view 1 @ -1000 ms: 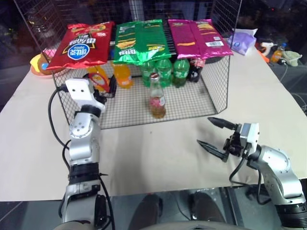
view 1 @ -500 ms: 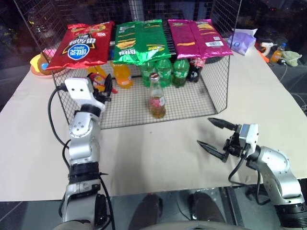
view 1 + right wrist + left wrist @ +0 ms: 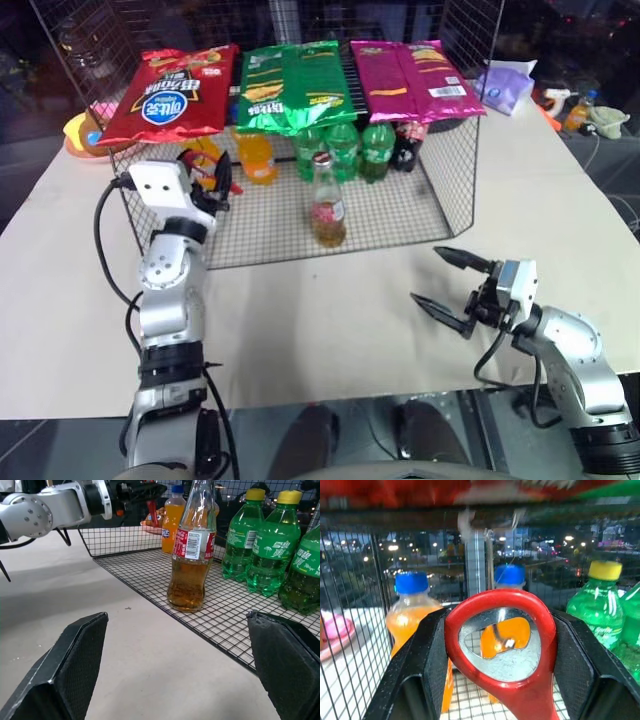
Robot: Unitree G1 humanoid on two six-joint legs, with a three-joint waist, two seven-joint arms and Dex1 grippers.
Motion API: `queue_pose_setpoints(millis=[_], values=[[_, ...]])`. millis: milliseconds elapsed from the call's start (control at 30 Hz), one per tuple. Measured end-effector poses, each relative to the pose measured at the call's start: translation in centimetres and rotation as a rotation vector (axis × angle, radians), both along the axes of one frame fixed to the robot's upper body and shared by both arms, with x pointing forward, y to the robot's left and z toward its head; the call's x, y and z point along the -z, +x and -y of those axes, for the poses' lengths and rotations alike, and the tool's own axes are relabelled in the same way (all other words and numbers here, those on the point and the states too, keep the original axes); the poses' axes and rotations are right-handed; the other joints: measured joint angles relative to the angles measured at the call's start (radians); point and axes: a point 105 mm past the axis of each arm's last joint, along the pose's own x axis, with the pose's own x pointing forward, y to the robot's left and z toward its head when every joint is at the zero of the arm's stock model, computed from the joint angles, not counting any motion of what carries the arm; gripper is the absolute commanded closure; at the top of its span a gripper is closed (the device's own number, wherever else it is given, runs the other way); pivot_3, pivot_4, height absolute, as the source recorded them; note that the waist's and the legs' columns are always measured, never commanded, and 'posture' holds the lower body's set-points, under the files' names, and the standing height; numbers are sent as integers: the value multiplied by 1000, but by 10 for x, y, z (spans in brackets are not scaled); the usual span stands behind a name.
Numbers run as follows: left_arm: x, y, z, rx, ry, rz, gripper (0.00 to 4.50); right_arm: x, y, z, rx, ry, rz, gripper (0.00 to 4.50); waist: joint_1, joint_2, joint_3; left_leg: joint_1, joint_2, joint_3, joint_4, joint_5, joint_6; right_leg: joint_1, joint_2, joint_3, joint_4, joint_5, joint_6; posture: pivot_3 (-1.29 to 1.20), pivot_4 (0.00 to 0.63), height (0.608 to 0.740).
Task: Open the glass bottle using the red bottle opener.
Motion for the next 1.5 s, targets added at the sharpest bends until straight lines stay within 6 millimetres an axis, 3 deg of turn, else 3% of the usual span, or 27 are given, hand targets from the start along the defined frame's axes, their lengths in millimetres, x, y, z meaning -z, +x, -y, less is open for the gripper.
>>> queue_pose_setpoints(millis=[433,600,833,1000,1267,1333,1433,1500], values=[[7,-35,-4,-21,43,-61,2150,5,2,3,12,0,-10,0,0,0,0,0,1,1,0,0,0,0,0,1,1,0,0,0,150,740],[-3,-42,8,46,12,-45,2150,2,5,1,6,-11,0,0,1,0,0,0,1,1,0,0,0,0,0,1,1,0,0,0,150,740],[3,-68,54,411,-143,-131,2150,-1,19,-2,94,-40,-60,0,-3,0,0,0,1,1,0,0,0,-1,-3,2,2,0,0,0,150,740],[10,-78,76,588,-200,-219,2150,3,13,-17,76,-125,-129,0,2,0,0,0,0,1,1,0,0,0,-1,1,2,0,0,0,150,740],[34,-62,160,842,-248,-322,2150,22,10,-27,133,-218,-277,0,3,-1,0,0,0,0,3,0,0,1,2,1,2,0,0,0,150,740],[40,-58,176,865,-251,-341,2150,18,11,-33,132,-183,-306,0,0,-1,0,0,0,1,3,0,0,1,2,1,2,0,0,0,150,740],[47,-54,204,896,-241,-365,2150,-4,15,-50,131,-115,-296,0,-3,-1,0,0,0,1,3,0,0,0,3,2,3,0,0,0,150,740],[50,-51,209,876,-206,-367,2150,-11,18,-52,159,-123,-286,0,-2,-1,0,0,0,1,3,0,0,0,3,2,2,0,0,0,150,740]])
